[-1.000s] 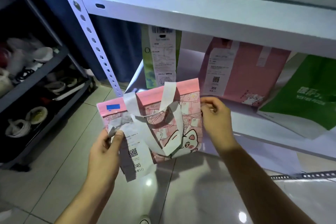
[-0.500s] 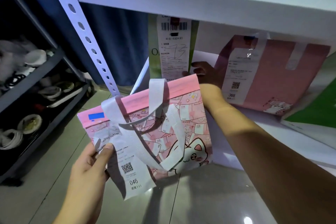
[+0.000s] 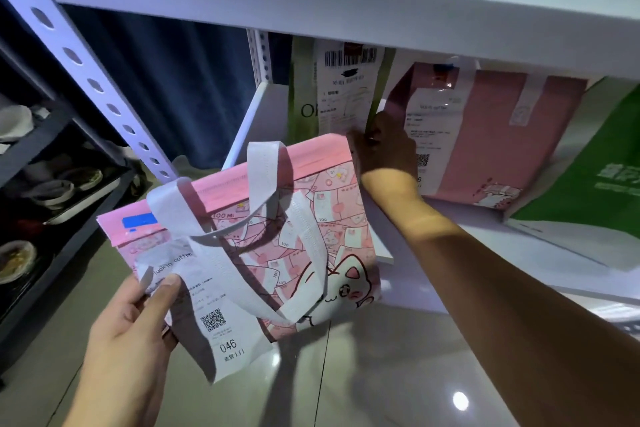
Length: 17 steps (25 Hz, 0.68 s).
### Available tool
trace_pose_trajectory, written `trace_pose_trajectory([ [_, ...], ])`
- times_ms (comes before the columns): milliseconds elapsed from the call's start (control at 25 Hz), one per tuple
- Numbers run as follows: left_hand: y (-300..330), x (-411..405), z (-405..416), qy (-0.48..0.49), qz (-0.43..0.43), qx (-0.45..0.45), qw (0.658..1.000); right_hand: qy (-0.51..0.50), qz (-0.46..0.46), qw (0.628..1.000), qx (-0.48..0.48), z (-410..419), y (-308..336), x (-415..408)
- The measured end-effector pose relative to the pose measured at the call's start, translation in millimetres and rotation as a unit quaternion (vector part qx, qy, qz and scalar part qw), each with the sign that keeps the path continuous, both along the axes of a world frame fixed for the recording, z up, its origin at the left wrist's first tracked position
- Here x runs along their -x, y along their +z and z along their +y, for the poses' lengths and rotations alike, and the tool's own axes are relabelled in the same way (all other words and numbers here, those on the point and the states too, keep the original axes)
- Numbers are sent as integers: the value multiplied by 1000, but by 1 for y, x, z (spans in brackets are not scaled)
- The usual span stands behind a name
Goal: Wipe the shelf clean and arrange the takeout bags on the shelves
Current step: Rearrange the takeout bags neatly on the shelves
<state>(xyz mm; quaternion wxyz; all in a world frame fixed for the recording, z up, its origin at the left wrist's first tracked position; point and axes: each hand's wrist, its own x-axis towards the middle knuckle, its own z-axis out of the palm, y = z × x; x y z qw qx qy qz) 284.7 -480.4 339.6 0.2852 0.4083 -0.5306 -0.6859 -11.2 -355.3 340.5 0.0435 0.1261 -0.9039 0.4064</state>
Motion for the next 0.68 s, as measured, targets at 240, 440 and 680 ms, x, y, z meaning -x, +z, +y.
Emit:
trace_pose_trajectory([
  [240,6,13,1,-32,-5,16,999,-44,17,999,12,29,-4,6],
  [440,8,25,4,-48,-10,32,998,-58,51,996,34,69,-5,9],
  [680,16,50,3,-32,-9,33,999,-92,68,993,24,118,-9,9],
])
